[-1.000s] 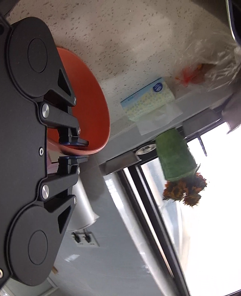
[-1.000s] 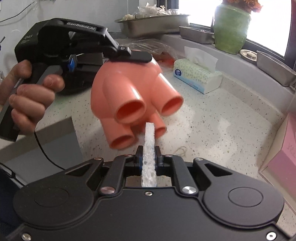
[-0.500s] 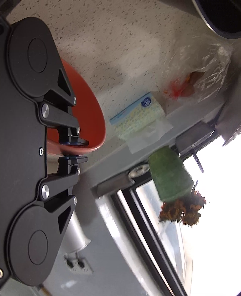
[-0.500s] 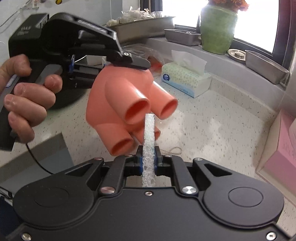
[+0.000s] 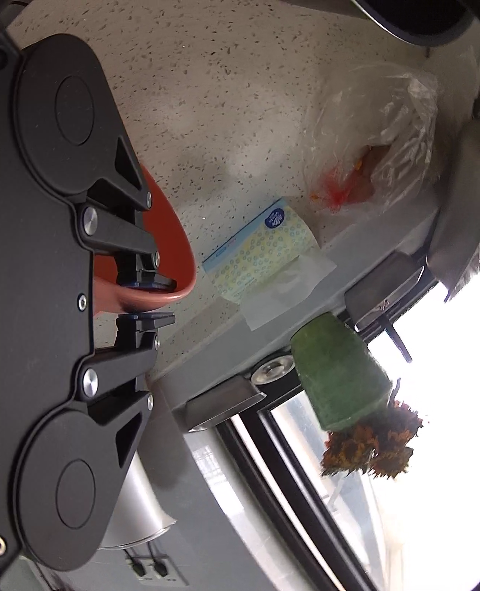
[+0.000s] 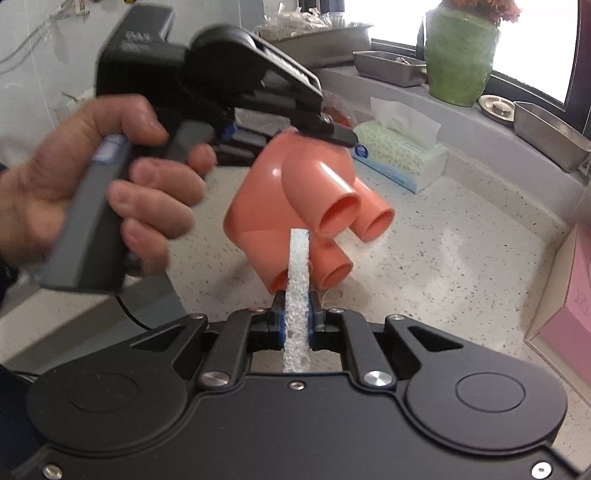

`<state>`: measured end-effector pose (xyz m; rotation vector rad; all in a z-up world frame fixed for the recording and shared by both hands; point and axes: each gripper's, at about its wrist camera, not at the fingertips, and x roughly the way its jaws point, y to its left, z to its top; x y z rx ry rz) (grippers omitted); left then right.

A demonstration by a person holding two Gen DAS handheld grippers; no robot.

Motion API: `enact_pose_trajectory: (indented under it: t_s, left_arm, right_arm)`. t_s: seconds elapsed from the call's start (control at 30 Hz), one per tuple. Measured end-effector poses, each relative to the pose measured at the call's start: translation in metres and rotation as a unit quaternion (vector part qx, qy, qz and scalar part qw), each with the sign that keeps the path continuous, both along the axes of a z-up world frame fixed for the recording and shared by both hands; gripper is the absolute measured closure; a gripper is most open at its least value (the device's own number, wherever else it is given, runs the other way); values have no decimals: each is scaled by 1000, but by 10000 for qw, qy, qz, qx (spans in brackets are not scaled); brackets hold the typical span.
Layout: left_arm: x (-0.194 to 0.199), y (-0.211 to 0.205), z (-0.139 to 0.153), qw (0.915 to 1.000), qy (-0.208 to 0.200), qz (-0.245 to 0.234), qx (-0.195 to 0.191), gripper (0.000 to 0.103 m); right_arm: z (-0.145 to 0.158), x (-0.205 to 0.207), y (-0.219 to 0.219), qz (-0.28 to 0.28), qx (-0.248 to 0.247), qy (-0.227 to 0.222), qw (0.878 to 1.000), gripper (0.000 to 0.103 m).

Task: Clean bowl
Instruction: 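Scrub the sponge over the bowl's feet with the right gripper, then turn the bowl feet-up with the left gripper while the right gripper scrubs the feet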

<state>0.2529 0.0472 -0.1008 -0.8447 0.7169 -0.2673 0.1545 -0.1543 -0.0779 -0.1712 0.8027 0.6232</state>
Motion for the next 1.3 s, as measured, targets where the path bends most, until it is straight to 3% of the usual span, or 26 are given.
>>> enact_pose_trajectory:
  t_s: [0.23, 0.47, 0.5, 0.57, 0.63, 0.87, 1.07, 1.17, 1.2, 1.27, 1.3]
  left_arm:
    - [7, 0, -2, 9997, 164, 126, -118, 91]
    - [17, 2, 1, 9991, 384, -98, -139, 91]
    - [19, 1, 2, 9989, 410, -166, -121, 88]
    - [23, 1, 10, 9984, 402, -380, -112, 70]
    - [25, -1, 20, 9976, 348, -577, 160, 55]
    - [25, 10, 37, 9943, 356, -875, 497, 48]
    - [31, 32, 42, 9963, 566, -414, 502, 47]
    - [28, 38, 57, 9945, 261, -582, 829, 47]
    - [22, 36, 67, 9900, -9, -806, 1158, 47]
    - [9, 28, 84, 9723, -537, -1257, 1897, 47]
    - [-3, 19, 92, 9538, -913, -1494, 2441, 47]
  right_arm:
    - [-2, -3, 16, 197, 104, 50, 9997, 92]
    - [0, 4, 8, -111, 246, -18, 9996, 92]
    - [1, 7, 5, -181, 267, -18, 9995, 92]
    - [2, 14, -1, -324, 282, -50, 9991, 92]
    - [3, 18, -6, -407, 269, -93, 9988, 92]
    - [6, 32, -15, -599, 404, -137, 9973, 92]
    - [5, 33, -9, -559, 403, -180, 9975, 92]
    - [3, 35, -7, -545, 386, -183, 9976, 92]
    - [3, 35, -6, -548, 388, -178, 9976, 92]
    - [2, 37, -5, -551, 387, -166, 9976, 91]
    - [2, 38, -5, -541, 393, -153, 9976, 91]
